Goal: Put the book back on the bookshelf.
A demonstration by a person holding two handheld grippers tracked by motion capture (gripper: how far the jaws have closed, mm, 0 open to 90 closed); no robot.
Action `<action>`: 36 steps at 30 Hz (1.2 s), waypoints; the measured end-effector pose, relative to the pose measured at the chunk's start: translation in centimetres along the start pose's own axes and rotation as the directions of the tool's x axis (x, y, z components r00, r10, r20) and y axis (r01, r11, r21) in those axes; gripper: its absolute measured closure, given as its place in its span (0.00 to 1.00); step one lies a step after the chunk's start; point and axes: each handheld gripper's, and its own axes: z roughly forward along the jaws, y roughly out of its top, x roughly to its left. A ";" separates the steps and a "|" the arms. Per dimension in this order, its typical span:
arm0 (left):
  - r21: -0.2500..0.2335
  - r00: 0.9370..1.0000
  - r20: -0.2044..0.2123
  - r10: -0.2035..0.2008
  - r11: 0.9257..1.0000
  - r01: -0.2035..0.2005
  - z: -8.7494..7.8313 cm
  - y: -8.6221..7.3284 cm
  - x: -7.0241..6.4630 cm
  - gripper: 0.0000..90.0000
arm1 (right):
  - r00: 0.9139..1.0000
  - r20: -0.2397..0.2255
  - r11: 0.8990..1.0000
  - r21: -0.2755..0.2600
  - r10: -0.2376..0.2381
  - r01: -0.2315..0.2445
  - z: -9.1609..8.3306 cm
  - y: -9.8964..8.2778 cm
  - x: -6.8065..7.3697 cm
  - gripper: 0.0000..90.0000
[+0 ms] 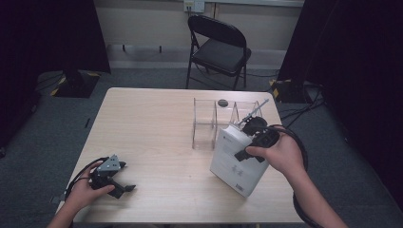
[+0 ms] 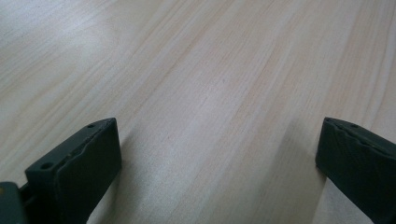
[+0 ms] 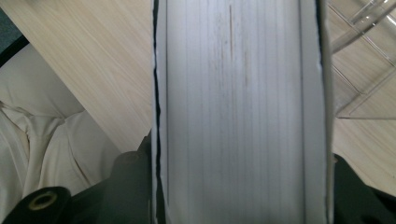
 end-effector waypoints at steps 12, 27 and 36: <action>-0.002 1.000 0.016 -0.015 1.000 0.015 0.1 0.0 -0.1 0.00 | 0.999 0.015 0.999 0.004 0.038 -0.038 -0.3 -1.6 -1.2 0.58; -0.002 1.000 0.016 -0.015 1.000 0.015 0.1 0.0 -0.1 0.00 | 0.995 0.048 0.996 0.004 0.087 -0.087 -1.2 -3.1 -2.3 0.58; -0.003 1.000 0.015 -0.014 1.000 0.014 0.1 0.0 -0.1 0.00 | 0.992 0.050 0.993 0.009 0.117 -0.117 -1.4 -3.9 -3.1 0.58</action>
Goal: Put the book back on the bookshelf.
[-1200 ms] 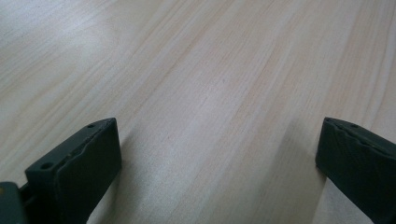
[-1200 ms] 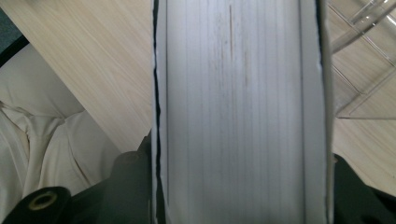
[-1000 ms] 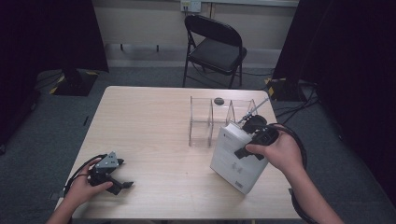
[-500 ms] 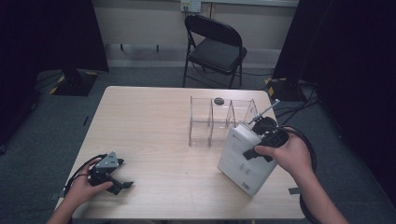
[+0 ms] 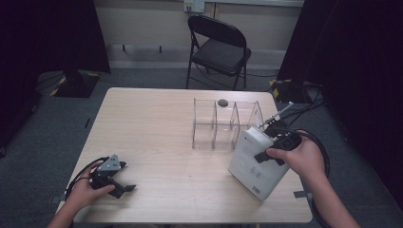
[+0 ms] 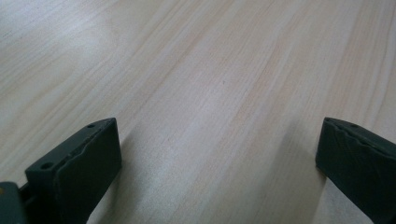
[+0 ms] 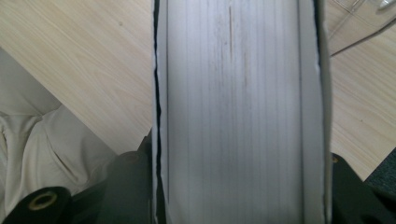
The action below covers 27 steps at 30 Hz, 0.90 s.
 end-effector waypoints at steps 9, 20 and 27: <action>0.001 1.000 -0.001 0.001 1.000 -0.001 0.0 0.0 0.0 0.00 | 1.000 0.023 1.000 0.004 0.017 -0.017 -0.4 -0.5 -0.5 0.58; 0.001 1.000 -0.001 0.002 1.000 -0.002 0.0 0.0 0.0 0.00 | 0.998 0.040 0.999 0.006 0.042 -0.042 -0.6 -0.6 -1.2 0.58; 0.001 1.000 0.001 0.001 1.000 -0.001 0.0 0.0 0.0 0.00 | 0.996 0.043 0.997 -0.005 0.076 -0.076 -0.7 -0.6 -1.7 0.58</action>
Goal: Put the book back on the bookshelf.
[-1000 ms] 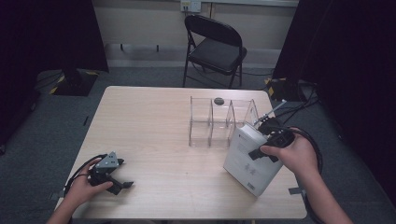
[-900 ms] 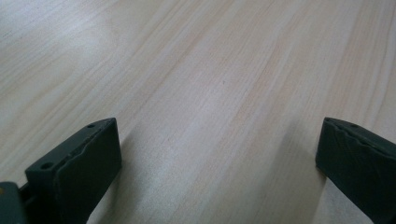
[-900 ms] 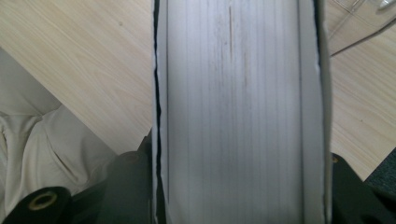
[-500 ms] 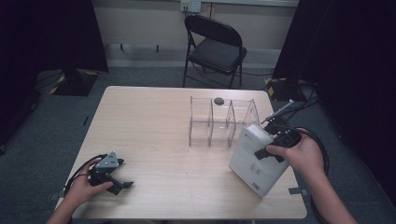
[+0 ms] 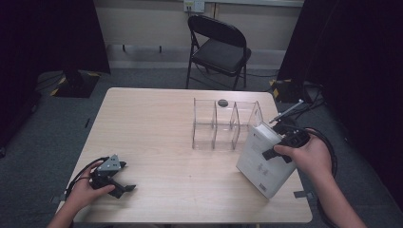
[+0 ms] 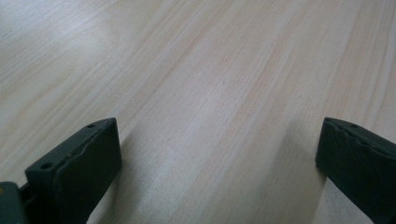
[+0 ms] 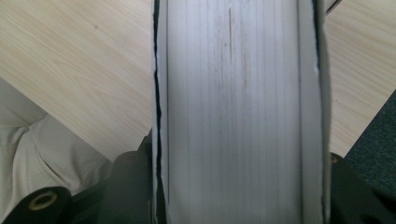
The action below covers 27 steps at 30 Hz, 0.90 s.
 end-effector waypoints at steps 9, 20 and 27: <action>0.000 1.000 0.000 0.004 1.000 -0.004 0.0 0.0 0.0 0.00 | 0.999 0.031 1.000 0.009 0.013 -0.013 0.1 0.4 -0.4 0.58; 0.000 1.000 -0.001 0.004 1.000 -0.004 0.0 0.0 0.0 0.00 | 0.999 0.042 1.000 0.007 0.019 -0.019 0.5 1.6 -0.6 0.58; 0.000 1.000 0.000 0.004 1.000 -0.004 0.0 0.0 0.0 0.00 | 0.999 0.041 1.000 0.011 0.026 -0.026 0.7 2.0 -0.9 0.58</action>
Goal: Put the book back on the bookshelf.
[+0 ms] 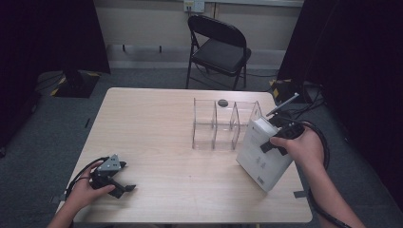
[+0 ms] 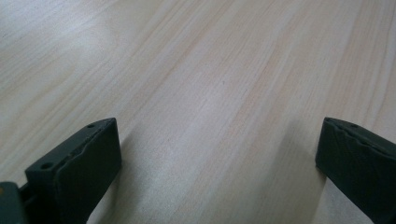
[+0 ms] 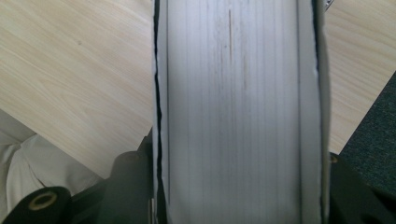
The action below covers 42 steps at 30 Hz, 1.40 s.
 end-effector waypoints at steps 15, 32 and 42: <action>0.000 1.000 0.000 0.000 1.000 0.000 0.0 0.0 0.0 0.00 | 1.000 0.006 1.000 0.004 0.026 -0.026 -0.2 0.8 -0.5 0.58; 0.000 1.000 0.000 0.000 1.000 0.000 0.0 0.0 0.0 0.00 | 0.998 0.015 0.998 0.007 0.059 -0.059 -0.1 2.1 -0.7 0.58; 0.000 1.000 0.000 0.000 1.000 0.000 0.0 0.0 0.0 0.00 | 0.998 0.027 0.998 0.013 0.065 -0.065 0.0 2.7 -0.9 0.58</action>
